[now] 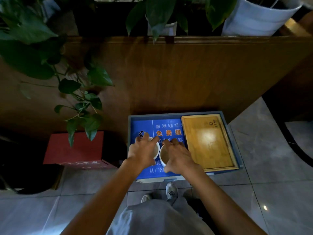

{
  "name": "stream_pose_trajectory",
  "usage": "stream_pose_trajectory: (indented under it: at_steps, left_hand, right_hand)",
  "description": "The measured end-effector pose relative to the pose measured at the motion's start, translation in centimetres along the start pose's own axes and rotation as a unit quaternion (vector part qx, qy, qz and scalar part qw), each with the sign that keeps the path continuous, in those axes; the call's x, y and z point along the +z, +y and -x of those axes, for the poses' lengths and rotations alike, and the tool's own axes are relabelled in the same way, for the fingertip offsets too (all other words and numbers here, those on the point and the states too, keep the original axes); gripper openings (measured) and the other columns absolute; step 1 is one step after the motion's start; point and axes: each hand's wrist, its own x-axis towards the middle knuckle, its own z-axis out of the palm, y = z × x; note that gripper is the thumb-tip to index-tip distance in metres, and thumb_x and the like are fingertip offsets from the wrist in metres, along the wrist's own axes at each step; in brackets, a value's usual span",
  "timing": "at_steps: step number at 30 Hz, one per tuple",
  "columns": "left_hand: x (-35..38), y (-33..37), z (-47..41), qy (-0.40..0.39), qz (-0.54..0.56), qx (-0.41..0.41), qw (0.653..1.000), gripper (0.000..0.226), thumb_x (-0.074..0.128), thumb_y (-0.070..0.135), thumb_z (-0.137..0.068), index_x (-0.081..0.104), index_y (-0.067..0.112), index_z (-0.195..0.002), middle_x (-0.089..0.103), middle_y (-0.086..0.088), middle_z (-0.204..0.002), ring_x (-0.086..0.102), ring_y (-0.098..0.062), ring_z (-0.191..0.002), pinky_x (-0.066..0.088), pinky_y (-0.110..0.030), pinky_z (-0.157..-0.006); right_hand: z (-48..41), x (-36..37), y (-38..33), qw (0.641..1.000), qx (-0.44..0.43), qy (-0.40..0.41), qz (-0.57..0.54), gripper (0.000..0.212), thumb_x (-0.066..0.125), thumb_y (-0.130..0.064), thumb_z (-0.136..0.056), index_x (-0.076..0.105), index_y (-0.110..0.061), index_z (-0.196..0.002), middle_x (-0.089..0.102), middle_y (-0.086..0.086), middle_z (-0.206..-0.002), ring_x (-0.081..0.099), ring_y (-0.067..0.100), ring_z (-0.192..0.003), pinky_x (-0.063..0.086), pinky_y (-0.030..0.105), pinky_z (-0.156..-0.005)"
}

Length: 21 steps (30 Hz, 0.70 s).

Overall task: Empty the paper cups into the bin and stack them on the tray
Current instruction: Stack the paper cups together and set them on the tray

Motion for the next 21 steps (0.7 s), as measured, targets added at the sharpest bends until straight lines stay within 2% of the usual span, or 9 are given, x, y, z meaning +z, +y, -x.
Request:
stream_pose_trajectory:
  at_steps: [2,7,12,21]
  left_hand:
    - [-0.5,1.0,-0.8,0.005,0.026,-0.039,0.999,0.096,0.087,0.036,-0.061,0.027,0.039,-0.136,0.032,-0.006,-0.143,0.045,-0.038,-0.121,0.058,-0.05,-0.08]
    - [-1.2,0.8,-0.8,-0.013,0.032,-0.049,0.998,0.091,0.085,0.034,-0.064,0.029,0.037,-0.136,0.029,-0.007,-0.145,0.043,-0.039,-0.122,0.058,-0.049,-0.082]
    - [-2.5,0.2,-1.2,-0.033,0.04,-0.045,0.998,0.086,0.082,0.036,-0.067,0.031,0.034,-0.136,0.031,-0.007,-0.143,0.043,-0.04,-0.124,0.056,-0.047,-0.088]
    - [-4.0,-1.5,-2.2,0.017,0.043,-0.055,0.997,0.075,0.08,0.041,-0.065,0.038,0.034,-0.127,0.04,-0.007,-0.132,0.05,-0.038,-0.116,0.054,-0.049,-0.088]
  right_hand:
    - [-1.3,-1.1,1.2,0.999,-0.033,-0.01,0.015,0.109,0.09,-0.028,-0.056,0.027,-0.026,-0.144,0.04,0.007,-0.141,0.041,0.036,-0.129,0.052,0.045,-0.091]
    - [-2.1,-1.9,1.2,0.998,-0.06,0.0,0.021,0.106,0.09,-0.031,-0.052,0.032,-0.023,-0.14,0.047,0.009,-0.134,0.049,0.036,-0.12,0.055,0.045,-0.085]
    - [-3.0,-3.0,1.7,0.997,-0.065,-0.009,0.038,0.109,0.089,-0.033,-0.053,0.029,-0.024,-0.143,0.043,0.009,-0.14,0.049,0.038,-0.122,0.055,0.046,-0.086]
    - [-4.6,-4.5,2.1,0.998,-0.051,0.026,0.012,0.105,0.089,-0.039,-0.047,0.035,-0.028,-0.136,0.05,0.007,-0.131,0.053,0.035,-0.116,0.05,0.039,-0.081]
